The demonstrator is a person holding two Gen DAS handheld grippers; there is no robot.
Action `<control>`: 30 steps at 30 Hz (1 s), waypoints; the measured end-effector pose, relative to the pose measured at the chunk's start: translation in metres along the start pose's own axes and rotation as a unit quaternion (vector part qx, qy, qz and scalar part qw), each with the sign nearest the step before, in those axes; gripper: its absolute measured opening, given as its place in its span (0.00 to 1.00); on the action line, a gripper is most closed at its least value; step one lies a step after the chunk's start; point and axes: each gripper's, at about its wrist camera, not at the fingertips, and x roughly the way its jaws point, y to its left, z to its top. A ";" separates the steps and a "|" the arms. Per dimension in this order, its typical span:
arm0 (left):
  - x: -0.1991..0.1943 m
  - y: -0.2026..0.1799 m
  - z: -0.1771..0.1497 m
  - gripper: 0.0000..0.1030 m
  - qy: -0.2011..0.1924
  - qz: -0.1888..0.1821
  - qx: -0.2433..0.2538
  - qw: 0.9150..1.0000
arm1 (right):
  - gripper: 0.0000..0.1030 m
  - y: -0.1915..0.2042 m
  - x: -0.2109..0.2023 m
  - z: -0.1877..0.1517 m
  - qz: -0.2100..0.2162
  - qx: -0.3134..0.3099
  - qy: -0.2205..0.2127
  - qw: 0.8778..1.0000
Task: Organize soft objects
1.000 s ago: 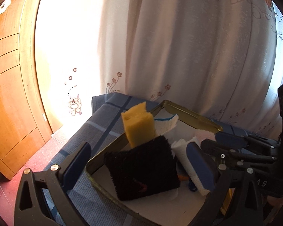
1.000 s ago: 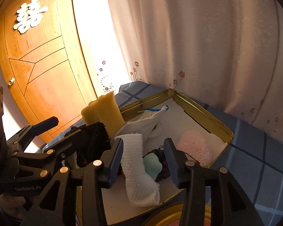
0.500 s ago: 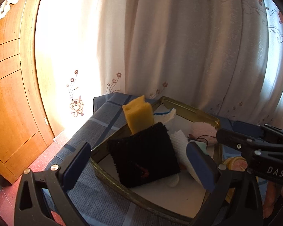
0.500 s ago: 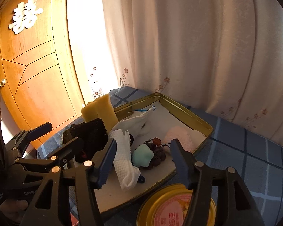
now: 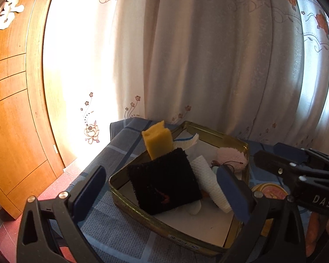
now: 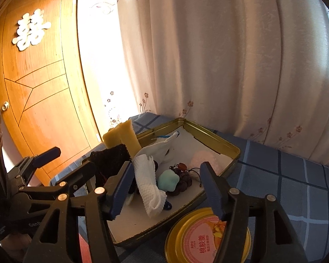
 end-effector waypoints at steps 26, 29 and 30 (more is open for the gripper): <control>0.002 -0.012 -0.003 0.99 0.017 0.019 0.020 0.999 | 0.68 -0.022 -0.011 -0.004 -0.006 0.023 -0.011 1.000; 0.002 -0.010 -0.002 0.99 0.017 0.021 0.019 0.999 | 0.68 -0.020 -0.011 -0.003 -0.008 0.016 -0.011 1.000; 0.002 -0.010 -0.001 0.99 0.017 0.021 0.020 0.999 | 0.68 -0.019 -0.011 -0.002 -0.009 0.015 -0.011 1.000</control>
